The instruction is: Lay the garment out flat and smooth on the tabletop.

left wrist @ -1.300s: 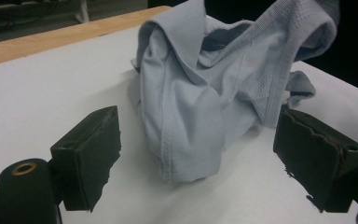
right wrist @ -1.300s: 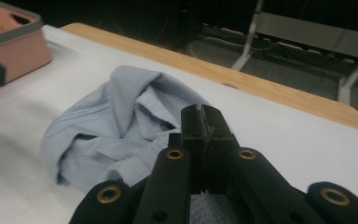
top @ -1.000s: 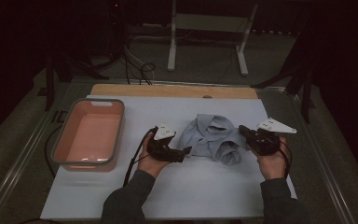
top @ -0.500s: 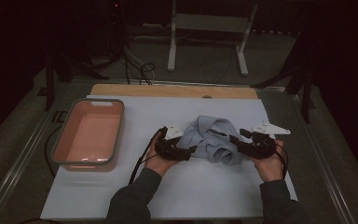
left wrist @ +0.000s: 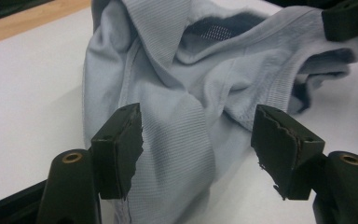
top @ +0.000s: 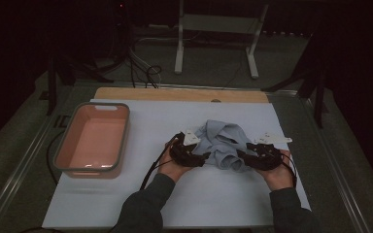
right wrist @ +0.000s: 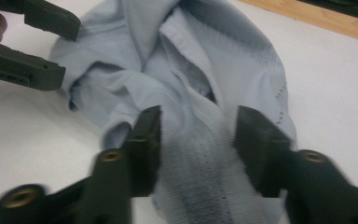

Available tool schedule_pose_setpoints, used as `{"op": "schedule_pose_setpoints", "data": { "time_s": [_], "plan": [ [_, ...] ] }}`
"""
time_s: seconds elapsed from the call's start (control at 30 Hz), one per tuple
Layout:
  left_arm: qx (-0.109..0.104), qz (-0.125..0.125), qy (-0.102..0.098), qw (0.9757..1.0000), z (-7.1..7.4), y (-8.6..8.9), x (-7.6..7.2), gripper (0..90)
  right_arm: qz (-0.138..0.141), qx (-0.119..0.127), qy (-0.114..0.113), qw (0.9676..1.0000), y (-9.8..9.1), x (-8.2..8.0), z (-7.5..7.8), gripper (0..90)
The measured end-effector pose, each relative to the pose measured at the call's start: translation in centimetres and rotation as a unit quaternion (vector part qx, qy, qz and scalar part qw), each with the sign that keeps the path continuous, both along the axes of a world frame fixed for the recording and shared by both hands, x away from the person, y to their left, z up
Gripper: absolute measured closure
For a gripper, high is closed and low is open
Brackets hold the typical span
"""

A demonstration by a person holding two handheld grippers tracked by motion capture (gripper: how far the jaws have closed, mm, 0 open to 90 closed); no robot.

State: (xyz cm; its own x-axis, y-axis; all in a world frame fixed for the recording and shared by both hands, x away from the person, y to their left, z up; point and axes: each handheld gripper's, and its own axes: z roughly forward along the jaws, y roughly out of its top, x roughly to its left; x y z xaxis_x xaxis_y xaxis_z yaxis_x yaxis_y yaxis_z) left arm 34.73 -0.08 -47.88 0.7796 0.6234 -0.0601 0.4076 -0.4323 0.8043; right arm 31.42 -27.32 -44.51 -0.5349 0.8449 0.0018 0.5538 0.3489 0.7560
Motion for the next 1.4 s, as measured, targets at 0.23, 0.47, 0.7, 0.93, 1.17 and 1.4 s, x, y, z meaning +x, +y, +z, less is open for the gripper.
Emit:
{"op": "schedule_pose_setpoints", "data": {
  "time_s": [0.23, 0.47, 0.7, 0.93, 1.17, 1.4],
  "plan": [
    [0.024, 0.011, -0.007, 0.9996, -0.6, -0.3, 0.2, 32.5, 0.010, -0.002, 0.000, 1.0000, -0.3, -0.1, 0.1, 87.0],
    [0.065, 0.028, -0.020, 0.9973, -1.0, -0.8, 0.4, 43.6, 0.013, 0.007, -0.004, 0.9999, -0.5, -0.2, 0.3, 89.1],
    [0.062, 0.027, -0.012, 0.9976, -0.6, -0.2, 0.7, 79.7, 0.015, 0.009, -0.005, 0.9998, -0.7, -0.2, 0.3, 89.2],
    [0.008, 0.031, -0.002, 0.9995, 0.9, 1.7, 0.8, 85.4, 0.007, 0.007, -0.007, 0.9999, -1.1, -0.2, 0.4, 89.2],
    [-0.052, 0.050, 0.013, 0.9973, 1.9, 4.3, 1.1, 85.5, 0.001, 0.007, -0.009, 0.9999, -1.5, -0.3, 0.6, 89.3],
    [-0.076, 0.058, 0.015, 0.9953, 2.7, 5.9, 1.1, 85.7, -0.003, 0.008, -0.013, 0.9999, -1.8, -0.3, 0.7, 89.8]
  ]
}}
